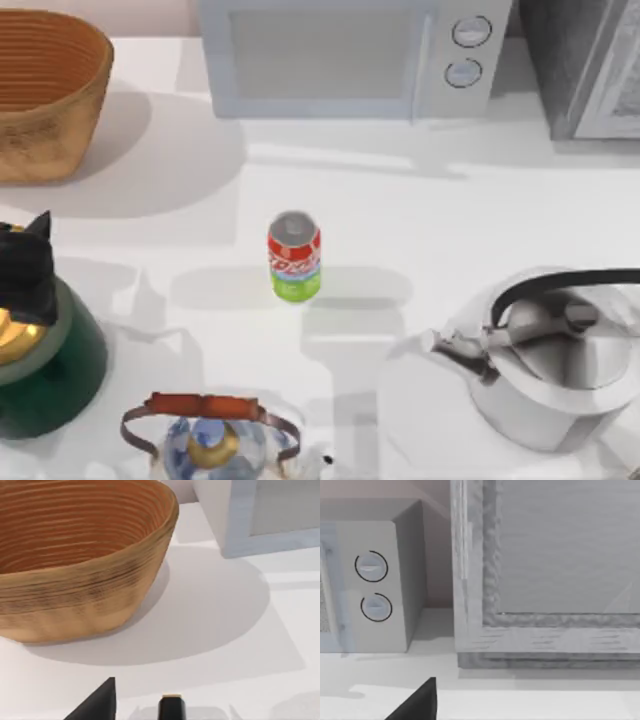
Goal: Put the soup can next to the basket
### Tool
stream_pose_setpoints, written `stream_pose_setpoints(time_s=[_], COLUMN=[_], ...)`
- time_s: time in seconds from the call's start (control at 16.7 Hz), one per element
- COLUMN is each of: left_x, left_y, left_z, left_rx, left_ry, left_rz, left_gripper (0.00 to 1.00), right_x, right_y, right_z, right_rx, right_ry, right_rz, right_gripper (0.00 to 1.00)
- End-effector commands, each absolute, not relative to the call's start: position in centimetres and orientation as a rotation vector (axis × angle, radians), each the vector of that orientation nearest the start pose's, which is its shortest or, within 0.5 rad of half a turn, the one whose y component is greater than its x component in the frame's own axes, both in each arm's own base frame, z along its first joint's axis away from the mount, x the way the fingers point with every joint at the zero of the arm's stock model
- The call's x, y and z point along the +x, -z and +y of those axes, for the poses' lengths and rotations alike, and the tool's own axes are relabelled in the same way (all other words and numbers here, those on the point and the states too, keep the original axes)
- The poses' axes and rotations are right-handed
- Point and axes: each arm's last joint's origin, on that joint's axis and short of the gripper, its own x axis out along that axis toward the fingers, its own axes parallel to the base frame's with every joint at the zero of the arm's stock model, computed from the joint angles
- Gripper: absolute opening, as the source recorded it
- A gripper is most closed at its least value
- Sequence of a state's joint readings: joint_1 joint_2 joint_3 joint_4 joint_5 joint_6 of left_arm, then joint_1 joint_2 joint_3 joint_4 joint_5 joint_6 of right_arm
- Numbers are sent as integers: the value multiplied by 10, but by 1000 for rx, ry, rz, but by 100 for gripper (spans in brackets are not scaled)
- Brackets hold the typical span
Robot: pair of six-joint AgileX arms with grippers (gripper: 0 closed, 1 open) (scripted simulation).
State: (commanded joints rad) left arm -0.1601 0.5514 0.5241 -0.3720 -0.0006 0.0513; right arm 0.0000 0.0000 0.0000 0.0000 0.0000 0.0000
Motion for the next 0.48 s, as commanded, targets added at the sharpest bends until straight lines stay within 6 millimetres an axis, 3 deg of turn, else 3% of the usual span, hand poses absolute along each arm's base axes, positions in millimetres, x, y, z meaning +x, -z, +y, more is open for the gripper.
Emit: stream_pose_setpoints(time_s=[0.24,0.48], left_x=[195,269], left_y=[-299,-311], left_z=[-54,-108], left_rx=[177,308], left_ry=[291,418], left_rz=[683,969], left_gripper=[100,100], right_x=[106,106], right_y=[-160,-160], right_z=[-1,-1], right_rx=[0,0], right_ry=[0,0], right_rz=[0,0], right_gripper=[100,100])
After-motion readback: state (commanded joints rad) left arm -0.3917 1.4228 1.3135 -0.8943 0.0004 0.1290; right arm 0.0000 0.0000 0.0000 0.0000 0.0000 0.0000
